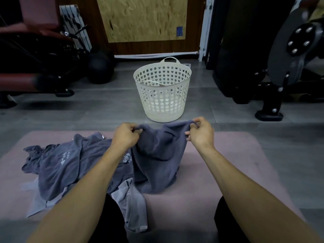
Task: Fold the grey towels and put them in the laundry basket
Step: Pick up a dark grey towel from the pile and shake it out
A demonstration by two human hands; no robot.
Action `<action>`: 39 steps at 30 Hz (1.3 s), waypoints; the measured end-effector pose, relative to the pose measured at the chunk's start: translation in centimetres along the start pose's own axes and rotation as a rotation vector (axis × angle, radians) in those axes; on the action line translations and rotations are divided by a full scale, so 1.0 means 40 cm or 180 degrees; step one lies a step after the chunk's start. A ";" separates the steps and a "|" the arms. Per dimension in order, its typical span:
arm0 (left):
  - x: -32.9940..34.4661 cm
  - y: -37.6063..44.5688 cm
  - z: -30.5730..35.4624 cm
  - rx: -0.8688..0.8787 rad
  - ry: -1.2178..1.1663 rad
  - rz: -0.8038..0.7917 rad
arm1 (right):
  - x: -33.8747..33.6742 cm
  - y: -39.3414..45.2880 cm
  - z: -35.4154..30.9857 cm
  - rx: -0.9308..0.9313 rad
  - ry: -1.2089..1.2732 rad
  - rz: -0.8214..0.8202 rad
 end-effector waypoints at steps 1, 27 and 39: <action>-0.018 -0.006 0.015 0.0196 -0.0106 0.0341 | -0.013 -0.001 -0.009 -0.0173 -0.0011 0.0151; -0.007 -0.189 0.150 0.0457 -0.2281 0.0204 | -0.207 -0.152 -0.147 -0.0890 -0.0527 -0.0040; -0.533 -0.315 0.634 0.2450 -0.1423 0.1371 | -0.405 -0.252 -0.718 -0.2519 -0.0034 0.0483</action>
Point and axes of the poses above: each hand's wrist, its own y-axis towards the middle knuckle, its own x-axis out of the palm, z = x × y, the point moved 4 cm from there along y, towards the middle knuckle, and after that the axes turned 2 degrees about -z, right-handed, at the moved point
